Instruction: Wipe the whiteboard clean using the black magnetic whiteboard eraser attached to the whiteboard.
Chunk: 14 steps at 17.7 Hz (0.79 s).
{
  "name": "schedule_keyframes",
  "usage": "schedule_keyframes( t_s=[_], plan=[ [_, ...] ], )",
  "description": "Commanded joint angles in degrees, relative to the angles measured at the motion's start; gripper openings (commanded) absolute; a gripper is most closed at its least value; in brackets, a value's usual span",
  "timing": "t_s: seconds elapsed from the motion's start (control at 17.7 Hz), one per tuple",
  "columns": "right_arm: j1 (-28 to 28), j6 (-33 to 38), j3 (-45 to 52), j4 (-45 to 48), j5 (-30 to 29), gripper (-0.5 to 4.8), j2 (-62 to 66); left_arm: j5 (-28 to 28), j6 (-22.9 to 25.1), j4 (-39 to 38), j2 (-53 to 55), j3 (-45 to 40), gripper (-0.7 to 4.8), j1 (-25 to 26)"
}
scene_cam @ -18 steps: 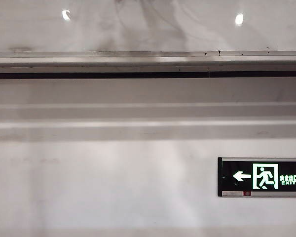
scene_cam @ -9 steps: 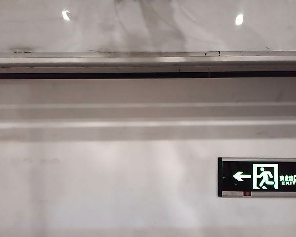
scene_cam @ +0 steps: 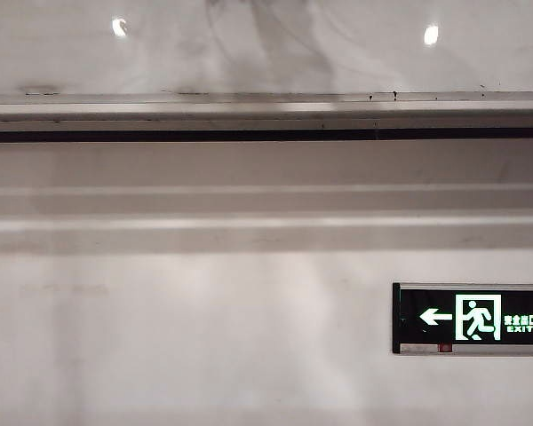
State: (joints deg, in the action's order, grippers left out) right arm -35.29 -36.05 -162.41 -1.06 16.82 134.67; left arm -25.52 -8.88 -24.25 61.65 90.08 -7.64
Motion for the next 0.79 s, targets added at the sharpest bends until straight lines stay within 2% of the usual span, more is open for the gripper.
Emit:
schedule_keyframes(
  t_s=[0.06, 0.17, 0.57, 0.79],
  plan=[
    [0.76, -0.02, -0.04, -0.79, 2.97, 2.75, 0.24, -0.48, -0.17, 0.57, -0.20, 0.20, -0.05, -0.02],
    [0.11, -0.22, -0.07, -0.96, 3.15, 3.37, 0.00, -0.48, -0.17, 0.59, -0.22, 0.20, -0.05, -0.02],
    [-1.31, -0.48, -0.07, -3.78, 3.19, 3.49, -2.62, -0.66, -0.15, 0.59, -0.37, 0.20, -0.05, -0.02],
    [-3.13, -1.51, -0.07, -3.21, 1.31, 3.52, -6.99, -0.63, -0.15, 0.81, -0.48, 0.20, -0.05, -0.02]
  ],
)
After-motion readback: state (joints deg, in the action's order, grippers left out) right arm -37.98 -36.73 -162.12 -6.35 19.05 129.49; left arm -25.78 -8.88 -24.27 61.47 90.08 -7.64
